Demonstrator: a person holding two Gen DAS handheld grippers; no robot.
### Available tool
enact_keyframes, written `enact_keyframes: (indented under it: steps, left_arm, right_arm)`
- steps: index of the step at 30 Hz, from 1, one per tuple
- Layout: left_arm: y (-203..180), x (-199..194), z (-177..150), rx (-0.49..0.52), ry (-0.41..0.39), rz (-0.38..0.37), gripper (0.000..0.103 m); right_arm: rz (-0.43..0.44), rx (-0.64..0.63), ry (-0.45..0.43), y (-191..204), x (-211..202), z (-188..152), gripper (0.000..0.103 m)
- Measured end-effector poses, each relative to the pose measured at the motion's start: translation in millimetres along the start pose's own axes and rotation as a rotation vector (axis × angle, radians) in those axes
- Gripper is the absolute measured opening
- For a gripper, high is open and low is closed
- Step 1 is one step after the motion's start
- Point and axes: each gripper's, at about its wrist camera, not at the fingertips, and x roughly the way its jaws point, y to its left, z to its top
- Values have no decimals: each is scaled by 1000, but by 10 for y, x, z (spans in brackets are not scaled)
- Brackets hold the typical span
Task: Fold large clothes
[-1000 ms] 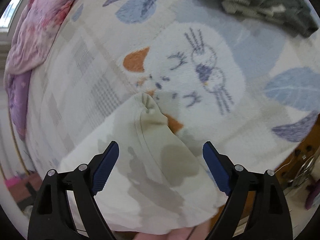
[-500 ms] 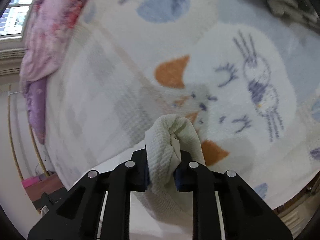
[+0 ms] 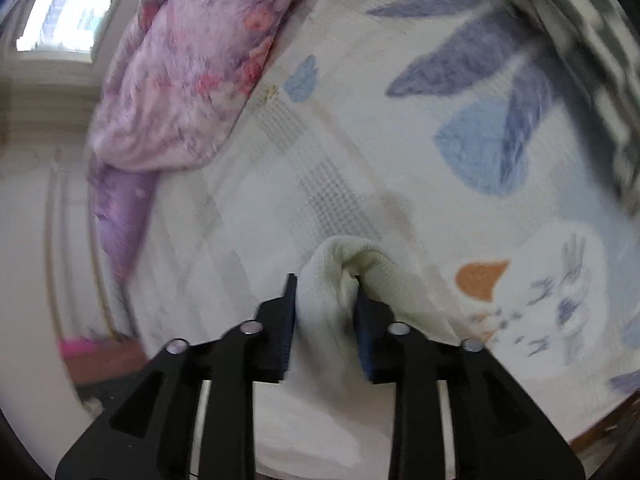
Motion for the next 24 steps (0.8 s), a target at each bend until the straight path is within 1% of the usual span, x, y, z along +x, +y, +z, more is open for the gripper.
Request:
enact_keyframes:
  steps: [1, 2, 3, 4, 5, 6, 7, 8, 10, 12, 13, 14, 15, 16, 17, 18, 19, 20, 21, 22, 23, 24]
  left_arm:
    - [20, -90, -28, 25, -45, -21, 82]
    - [56, -117, -70, 36, -45, -32, 83]
    - [96, -97, -130, 42, -26, -31, 83]
    - [148, -41, -203, 42, 6, -24, 83]
    - [227, 81, -321, 30, 60, -20, 83]
    - [303, 179, -422, 15, 106, -26, 83]
    - [409, 326, -579, -19, 175, -34, 83]
    - [482, 412, -709, -48, 215, -41, 83]
    - [617, 555, -976, -112, 280, -81, 83]
    - [718, 672, -1289, -191, 336, -161, 83]
    - [746, 742, -1470, -229, 368, -227, 83]
    - [757, 790, -1582, -250, 386, -272, 84]
    - [759, 871, -1738, -281, 421, -338, 89]
    - [744, 969, -1881, -310, 465, -418, 91]
    - [712, 1062, -2005, -336, 497, -479, 91]
    - [685, 1147, -2101, -354, 514, -503, 91]
    - [641, 1239, -2178, -357, 528, -502, 92]
    - [609, 1312, -2222, -358, 538, -505, 93]
    - [592, 1379, -2238, -370, 536, -511, 94]
    - [594, 1429, -2239, -403, 523, -508, 95]
    - [602, 1437, -2216, -424, 518, -504, 94]
    - [612, 1426, -2194, -432, 508, -492, 83]
  right_arm:
    - [5, -55, -16, 64, -96, -33, 71]
    - [-16, -102, -28, 84, -186, -107, 96]
    - [-39, -126, -38, 57, -239, -190, 95]
    - [-52, -136, -29, 7, -243, -242, 95]
    - [-83, -132, 8, -127, -209, -351, 95]
    - [-121, -106, 44, -282, -155, -443, 95]
    - [-151, -74, 72, -412, -98, -511, 95]
    - [-171, -13, 116, -642, -24, -641, 95]
    - [-148, 84, 163, -972, 71, -872, 95]
    - [-108, 166, 208, -1230, 189, -1125, 95]
    - [-95, 192, 224, -1306, 230, -1214, 95]
    - [-79, 237, 251, -1423, 322, -1363, 95]
    - [-50, 270, 273, -1502, 422, -1472, 95]
    - [-22, 293, 289, -1535, 499, -1527, 95]
    - [20, 326, 320, -1590, 646, -1635, 95]
    - [53, 348, 352, -1615, 775, -1709, 95]
    - [80, 366, 407, -1626, 977, -1812, 95]
    - [63, 357, 423, -1605, 1058, -1874, 97]
    - [29, 337, 400, -1556, 1077, -1876, 97]
    - [-3, 334, 389, -1506, 1079, -1877, 97]
    - [-23, 332, 380, -1456, 1055, -1871, 93]
    - [-17, 327, 335, -1417, 956, -1854, 85]
